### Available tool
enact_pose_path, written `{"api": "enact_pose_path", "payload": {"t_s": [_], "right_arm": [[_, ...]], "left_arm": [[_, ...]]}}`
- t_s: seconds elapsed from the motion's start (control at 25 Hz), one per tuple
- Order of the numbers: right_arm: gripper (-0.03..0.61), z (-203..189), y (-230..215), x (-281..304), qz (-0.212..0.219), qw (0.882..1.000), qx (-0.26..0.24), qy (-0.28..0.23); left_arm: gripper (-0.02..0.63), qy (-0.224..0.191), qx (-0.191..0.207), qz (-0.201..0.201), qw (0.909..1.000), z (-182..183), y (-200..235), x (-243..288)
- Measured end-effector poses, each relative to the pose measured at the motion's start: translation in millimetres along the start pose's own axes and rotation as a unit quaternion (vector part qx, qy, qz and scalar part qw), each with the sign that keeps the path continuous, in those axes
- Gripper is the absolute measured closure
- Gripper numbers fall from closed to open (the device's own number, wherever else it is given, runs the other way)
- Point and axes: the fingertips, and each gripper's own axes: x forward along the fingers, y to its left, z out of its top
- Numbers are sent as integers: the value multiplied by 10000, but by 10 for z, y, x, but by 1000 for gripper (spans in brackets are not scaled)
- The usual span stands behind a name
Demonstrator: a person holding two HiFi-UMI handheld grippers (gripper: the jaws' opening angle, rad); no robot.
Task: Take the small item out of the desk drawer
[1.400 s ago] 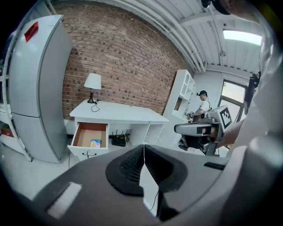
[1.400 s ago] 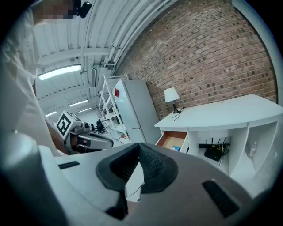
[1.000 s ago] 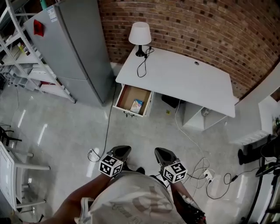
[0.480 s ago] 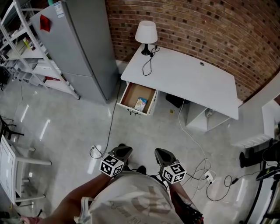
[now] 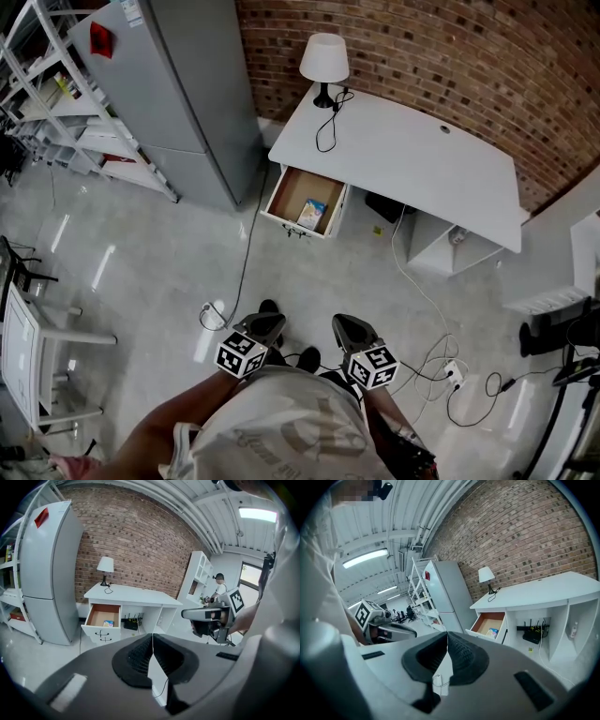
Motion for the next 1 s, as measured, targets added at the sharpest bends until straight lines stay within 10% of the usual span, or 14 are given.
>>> {"api": "enact_pose_path", "payload": {"t_s": [1.0], "right_arm": [[572, 188, 33, 605, -157, 9996, 75, 221]], "left_arm": [[606, 50, -143, -160, 9998, 190, 616, 35]]}}
